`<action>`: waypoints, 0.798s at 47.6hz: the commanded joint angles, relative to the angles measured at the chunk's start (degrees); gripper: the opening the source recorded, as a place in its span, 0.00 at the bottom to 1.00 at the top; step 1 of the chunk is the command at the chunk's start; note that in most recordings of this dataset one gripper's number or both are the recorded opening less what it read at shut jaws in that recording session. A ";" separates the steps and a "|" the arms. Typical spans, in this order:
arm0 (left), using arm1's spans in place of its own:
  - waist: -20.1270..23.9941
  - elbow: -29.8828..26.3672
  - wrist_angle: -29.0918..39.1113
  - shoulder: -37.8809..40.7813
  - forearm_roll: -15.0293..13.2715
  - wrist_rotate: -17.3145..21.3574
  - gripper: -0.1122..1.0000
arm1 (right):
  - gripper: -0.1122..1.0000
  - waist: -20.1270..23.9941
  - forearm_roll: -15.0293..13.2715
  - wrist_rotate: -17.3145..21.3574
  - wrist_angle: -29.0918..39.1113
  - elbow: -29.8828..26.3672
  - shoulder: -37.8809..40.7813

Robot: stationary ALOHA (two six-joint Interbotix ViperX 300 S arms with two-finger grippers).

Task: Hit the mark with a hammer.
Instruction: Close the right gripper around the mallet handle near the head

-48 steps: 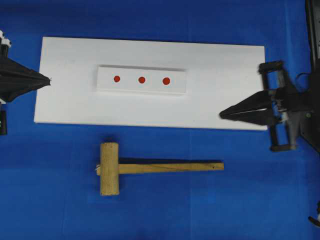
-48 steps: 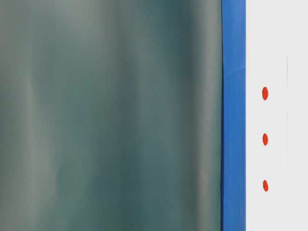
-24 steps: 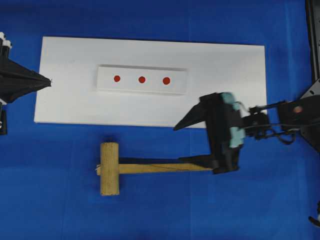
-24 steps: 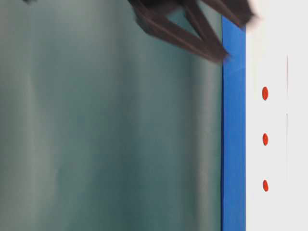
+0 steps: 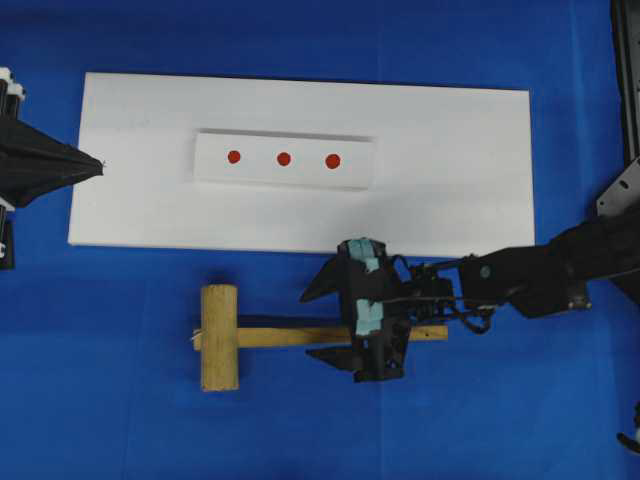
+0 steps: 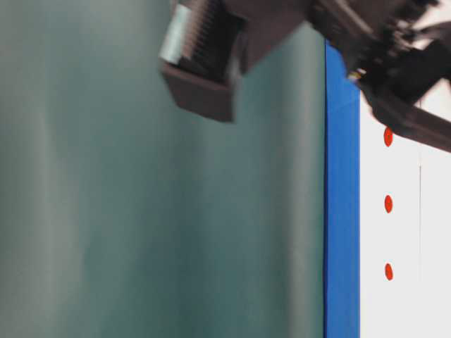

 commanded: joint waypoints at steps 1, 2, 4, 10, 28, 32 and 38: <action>-0.09 -0.62 -0.26 0.35 -0.09 -0.09 0.10 | 0.88 0.26 0.79 0.00 -0.62 -1.67 0.44; -0.09 -0.62 -0.26 0.44 -0.09 -0.09 0.10 | 0.88 0.26 0.88 0.00 -0.62 -1.76 0.79; -0.09 -0.53 -0.26 0.35 -0.09 -0.09 0.10 | 0.88 0.26 1.05 0.00 -0.70 -1.93 1.49; -0.09 -0.35 -0.26 0.35 -0.18 -0.18 0.10 | 0.88 0.53 1.23 0.00 -1.23 -2.11 2.81; -0.09 -0.35 0.26 0.00 -0.18 -0.09 0.10 | 0.26 1.49 0.70 -0.79 -1.23 -2.55 3.25; -0.09 -0.35 0.62 0.00 -0.18 -0.18 0.10 | 0.18 1.49 0.70 -0.79 -1.32 -2.64 3.25; -0.09 -0.35 1.14 0.00 -0.18 -0.09 0.10 | 0.19 1.49 0.70 -0.79 -1.49 -3.34 1.85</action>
